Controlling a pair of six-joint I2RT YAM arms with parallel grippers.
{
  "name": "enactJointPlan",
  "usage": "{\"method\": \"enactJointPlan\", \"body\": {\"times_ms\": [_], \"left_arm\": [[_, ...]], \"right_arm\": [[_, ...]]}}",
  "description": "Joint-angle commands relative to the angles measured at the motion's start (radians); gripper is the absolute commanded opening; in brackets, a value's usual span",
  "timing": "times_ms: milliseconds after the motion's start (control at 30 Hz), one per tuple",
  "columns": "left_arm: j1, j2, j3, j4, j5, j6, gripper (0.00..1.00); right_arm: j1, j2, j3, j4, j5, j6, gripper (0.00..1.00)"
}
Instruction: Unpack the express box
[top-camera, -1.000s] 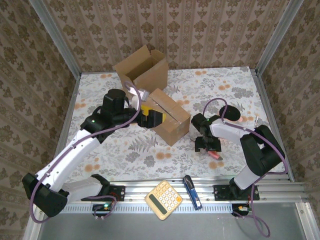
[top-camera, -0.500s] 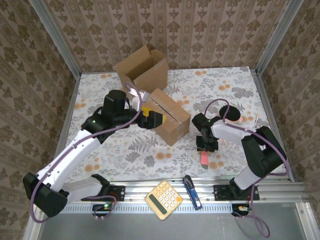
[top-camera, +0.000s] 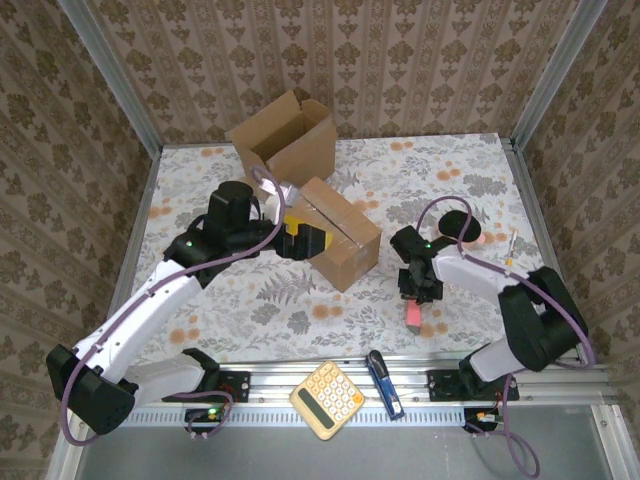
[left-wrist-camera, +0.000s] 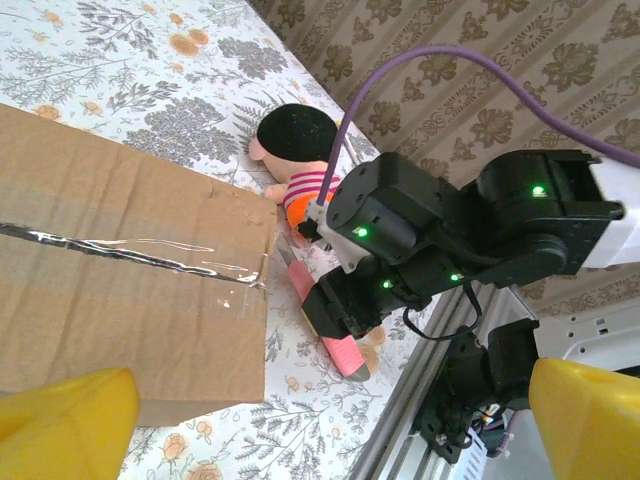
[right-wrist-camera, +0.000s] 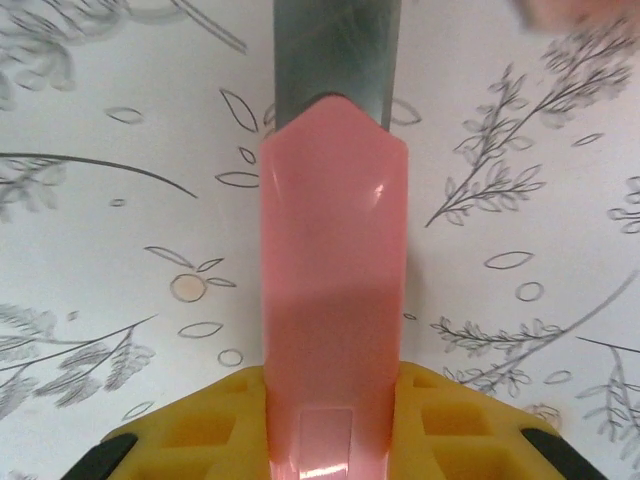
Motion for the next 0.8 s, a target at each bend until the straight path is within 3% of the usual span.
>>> {"method": "enactJointPlan", "body": {"times_ms": [0, 333, 767], "left_arm": [[-0.003, -0.017, -0.003, 0.005, 0.036, 0.018, 1.00], [-0.114, 0.117, 0.067, 0.041, 0.026, 0.018, 0.99], [-0.210, 0.325, 0.242, 0.115, 0.016, -0.033, 0.84]], "right_arm": [[-0.002, -0.144, -0.001, -0.008, 0.033, -0.025, 0.19], [0.031, -0.471, 0.126, -0.085, -0.098, -0.161, 0.17], [0.171, -0.427, 0.359, -0.066, -0.201, -0.281, 0.10]]}}
